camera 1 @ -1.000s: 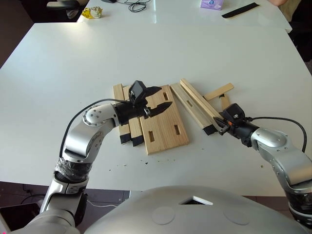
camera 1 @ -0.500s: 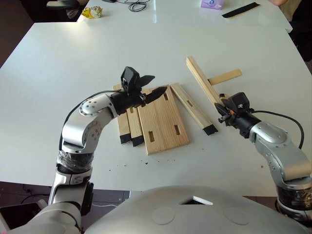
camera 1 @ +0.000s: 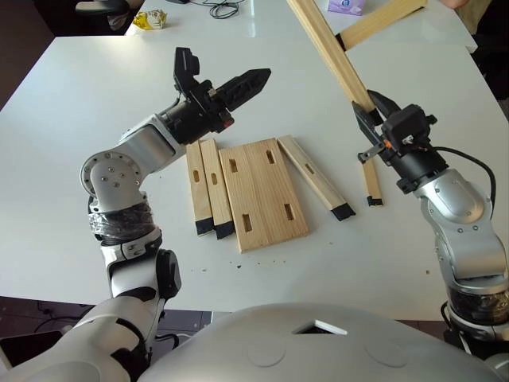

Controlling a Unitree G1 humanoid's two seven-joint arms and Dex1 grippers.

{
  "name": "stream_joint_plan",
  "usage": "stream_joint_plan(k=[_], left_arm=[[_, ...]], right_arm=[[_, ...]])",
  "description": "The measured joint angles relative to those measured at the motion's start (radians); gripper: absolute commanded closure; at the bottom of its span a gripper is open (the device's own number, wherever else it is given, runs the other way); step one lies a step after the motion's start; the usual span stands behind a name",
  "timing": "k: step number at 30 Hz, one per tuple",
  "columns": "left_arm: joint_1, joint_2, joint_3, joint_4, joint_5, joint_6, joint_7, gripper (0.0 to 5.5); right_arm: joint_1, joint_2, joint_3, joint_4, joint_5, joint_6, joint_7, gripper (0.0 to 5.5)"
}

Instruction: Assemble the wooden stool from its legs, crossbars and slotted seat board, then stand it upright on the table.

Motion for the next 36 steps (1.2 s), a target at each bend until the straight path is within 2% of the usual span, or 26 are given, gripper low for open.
stream_joint_plan(k=[5, 19, 26, 36], left_arm=[[-0.025, -0.034, 0.008, 0.018, -0.044, -0.024, 0.043, 2.09], [-0.103, -0.069, -0.001, 0.031, -0.147, -0.064, 0.116, 2.09], [-0.103, -0.063, -0.024, 0.017, -0.186, -0.062, 0.117, 1.02], [-0.104, -0.044, -0.026, 0.044, -0.215, -0.07, 0.129, 0.99]], right_arm=[[-0.037, 0.017, -0.004, -0.047, 0.091, 0.07, 0.043, 4.48], [-0.056, 0.047, 0.043, -0.048, 0.114, 0.103, 0.066, 4.48], [-0.058, 0.047, 0.045, -0.036, 0.114, 0.103, 0.076, 4.48], [-0.059, 0.044, 0.045, -0.061, 0.115, 0.103, 0.087, 4.48]])
